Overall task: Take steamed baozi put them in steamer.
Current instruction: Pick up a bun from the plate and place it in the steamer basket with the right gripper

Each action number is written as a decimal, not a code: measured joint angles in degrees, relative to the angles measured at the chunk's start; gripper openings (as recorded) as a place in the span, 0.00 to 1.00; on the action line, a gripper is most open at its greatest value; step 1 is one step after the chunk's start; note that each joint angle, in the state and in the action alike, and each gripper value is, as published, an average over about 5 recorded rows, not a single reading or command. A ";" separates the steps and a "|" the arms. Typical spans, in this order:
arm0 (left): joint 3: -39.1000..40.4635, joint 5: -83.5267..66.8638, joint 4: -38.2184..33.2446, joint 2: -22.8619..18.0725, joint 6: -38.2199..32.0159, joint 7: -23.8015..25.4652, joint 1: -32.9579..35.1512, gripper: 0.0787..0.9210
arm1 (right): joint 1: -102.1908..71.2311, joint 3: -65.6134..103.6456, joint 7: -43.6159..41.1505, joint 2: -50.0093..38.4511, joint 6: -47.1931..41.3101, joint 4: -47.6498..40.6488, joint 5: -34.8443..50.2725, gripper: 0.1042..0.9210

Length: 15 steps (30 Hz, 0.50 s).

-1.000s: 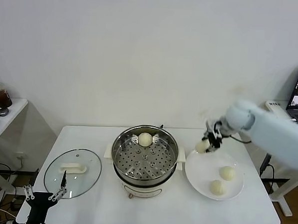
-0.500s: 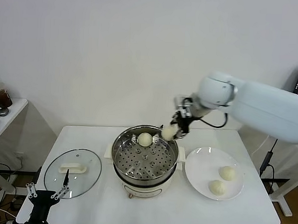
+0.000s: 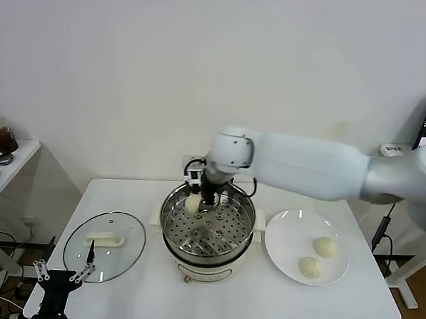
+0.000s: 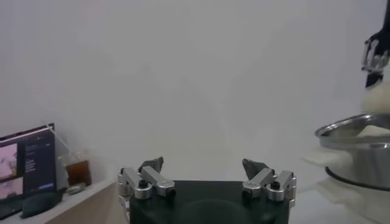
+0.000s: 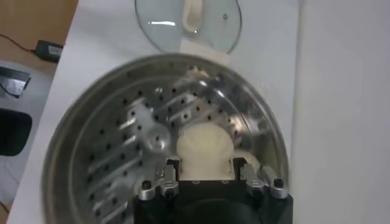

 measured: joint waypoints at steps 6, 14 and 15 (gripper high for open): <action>-0.41 -0.12 0.56 -0.01 -0.15 -0.01 -0.56 0.88 | -3.03 0.14 1.01 5.05 -0.96 -4.64 -0.97 0.51; -0.82 -0.31 0.92 0.05 -0.28 -0.03 -0.82 0.88 | -5.99 0.33 1.43 8.43 -1.69 -8.61 -2.27 0.52; -0.85 -0.33 0.96 0.05 -0.29 -0.03 -0.83 0.88 | -6.14 0.33 1.36 8.59 -1.75 -8.85 -2.43 0.53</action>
